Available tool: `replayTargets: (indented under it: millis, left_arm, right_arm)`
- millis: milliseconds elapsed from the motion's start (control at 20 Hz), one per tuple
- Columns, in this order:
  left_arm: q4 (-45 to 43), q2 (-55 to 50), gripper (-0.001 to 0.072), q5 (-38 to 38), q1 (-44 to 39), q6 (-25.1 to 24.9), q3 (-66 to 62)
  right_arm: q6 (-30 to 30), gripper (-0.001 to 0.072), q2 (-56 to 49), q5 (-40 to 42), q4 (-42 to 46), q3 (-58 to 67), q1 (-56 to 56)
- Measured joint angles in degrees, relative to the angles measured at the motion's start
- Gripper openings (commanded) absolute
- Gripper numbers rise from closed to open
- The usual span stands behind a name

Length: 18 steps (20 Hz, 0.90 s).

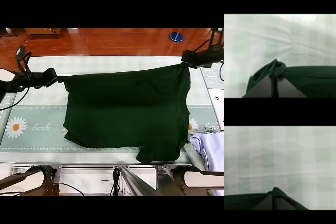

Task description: Fold the shirts.

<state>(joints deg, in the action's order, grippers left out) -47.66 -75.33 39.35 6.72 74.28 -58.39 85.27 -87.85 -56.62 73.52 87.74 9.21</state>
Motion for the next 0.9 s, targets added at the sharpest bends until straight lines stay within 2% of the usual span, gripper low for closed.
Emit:
replayTargets:
  millis: [350, 500, 700, 900]
  left_arm:
    - [7.7, -7.5, 0.0018, -18.1, -6.1, -11.6, -0.5]
    - [8.5, -11.3, 0.0018, -24.8, -9.3, -14.5, -2.2]
    - [9.0, -17.8, 0.0018, -28.7, -11.5, -16.1, -6.7]
    - [9.1, -22.4, 0.0018, -28.0, -11.6, -16.5, -9.9]
  right_arm:
    - [-0.7, 0.0019, -6.7, 11.8, -1.4, 0.0, -0.2]
    - [-1.1, 0.0020, -8.7, 15.5, -1.8, 0.0, -0.2]
    - [-2.9, 0.0020, -11.5, 17.5, -2.1, 0.0, -0.2]
    - [-3.9, 0.0020, -13.2, 17.7, -1.7, 0.0, -0.2]
